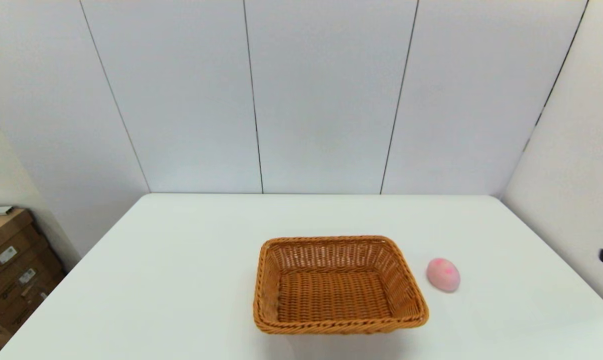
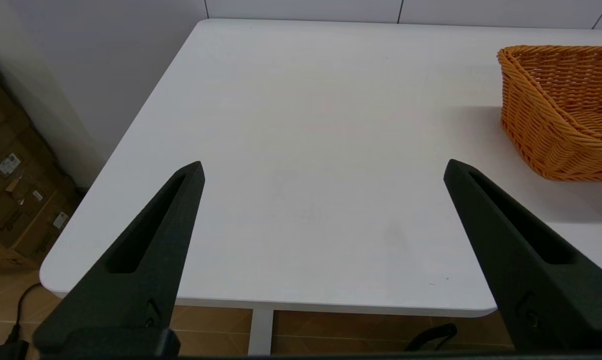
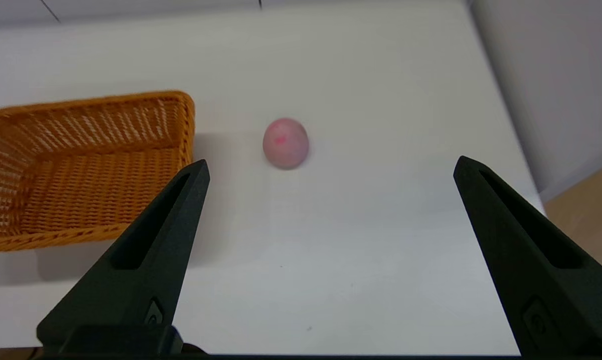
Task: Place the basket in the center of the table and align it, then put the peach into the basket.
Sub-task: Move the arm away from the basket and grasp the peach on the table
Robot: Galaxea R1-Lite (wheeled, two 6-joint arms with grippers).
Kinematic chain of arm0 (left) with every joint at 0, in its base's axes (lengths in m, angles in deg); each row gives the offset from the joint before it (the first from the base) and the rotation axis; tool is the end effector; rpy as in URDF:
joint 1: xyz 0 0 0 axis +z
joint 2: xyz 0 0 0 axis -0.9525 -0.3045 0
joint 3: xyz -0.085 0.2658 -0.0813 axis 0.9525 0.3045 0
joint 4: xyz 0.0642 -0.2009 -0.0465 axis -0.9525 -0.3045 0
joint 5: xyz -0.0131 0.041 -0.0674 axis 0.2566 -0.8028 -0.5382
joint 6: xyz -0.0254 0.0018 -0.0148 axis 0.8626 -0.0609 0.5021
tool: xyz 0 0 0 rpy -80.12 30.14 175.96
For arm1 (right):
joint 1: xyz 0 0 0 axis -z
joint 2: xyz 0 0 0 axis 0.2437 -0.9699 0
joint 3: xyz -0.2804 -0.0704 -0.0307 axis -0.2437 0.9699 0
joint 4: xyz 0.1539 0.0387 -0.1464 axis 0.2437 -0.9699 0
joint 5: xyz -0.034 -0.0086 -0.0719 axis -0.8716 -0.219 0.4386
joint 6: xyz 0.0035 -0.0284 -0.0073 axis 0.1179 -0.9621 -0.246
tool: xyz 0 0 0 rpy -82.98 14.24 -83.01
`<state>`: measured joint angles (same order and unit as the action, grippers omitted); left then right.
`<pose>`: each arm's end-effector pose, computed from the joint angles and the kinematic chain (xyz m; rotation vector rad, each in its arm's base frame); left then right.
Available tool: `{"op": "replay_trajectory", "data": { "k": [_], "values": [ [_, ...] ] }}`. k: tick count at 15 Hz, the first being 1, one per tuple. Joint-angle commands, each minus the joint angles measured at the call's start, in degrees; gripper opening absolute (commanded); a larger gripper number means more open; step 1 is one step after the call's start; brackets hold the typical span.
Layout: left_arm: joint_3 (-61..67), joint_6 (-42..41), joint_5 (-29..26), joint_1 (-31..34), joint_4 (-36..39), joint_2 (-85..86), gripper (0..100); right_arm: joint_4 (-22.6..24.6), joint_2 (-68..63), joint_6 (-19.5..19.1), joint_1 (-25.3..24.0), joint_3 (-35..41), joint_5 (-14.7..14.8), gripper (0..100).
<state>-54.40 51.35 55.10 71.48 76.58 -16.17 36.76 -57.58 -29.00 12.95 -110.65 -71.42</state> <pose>0.0122 0.0007 0.0789 -0.0490 0.1349 0.0188 0.1297 0.0013 0.2182 0.0691 0.4553 -0.0460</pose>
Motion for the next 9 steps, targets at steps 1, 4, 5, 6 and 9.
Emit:
{"op": "replay_trajectory", "data": {
  "k": [1,4,5,6,9],
  "values": [
    [-0.01,-0.07,0.00,0.00,-0.09,0.01,100,2.56,-41.47,3.07,-5.96,-15.79,2.32,100],
    [-0.01,0.01,0.09,0.00,-0.09,0.01,100,2.73,-51.23,3.51,-6.84,-16.50,2.23,100],
    [-0.01,0.01,0.09,0.00,-0.09,0.01,100,2.91,-53.86,4.22,-6.93,-16.58,2.23,100],
    [-0.01,0.01,0.09,0.00,-0.09,0.01,100,3.00,-56.32,4.57,-6.84,-16.67,2.32,100],
    [-0.01,-0.07,0.09,0.00,-0.09,0.01,100,3.70,-60.89,4.92,-6.58,-16.06,2.32,100]
  ]
}}
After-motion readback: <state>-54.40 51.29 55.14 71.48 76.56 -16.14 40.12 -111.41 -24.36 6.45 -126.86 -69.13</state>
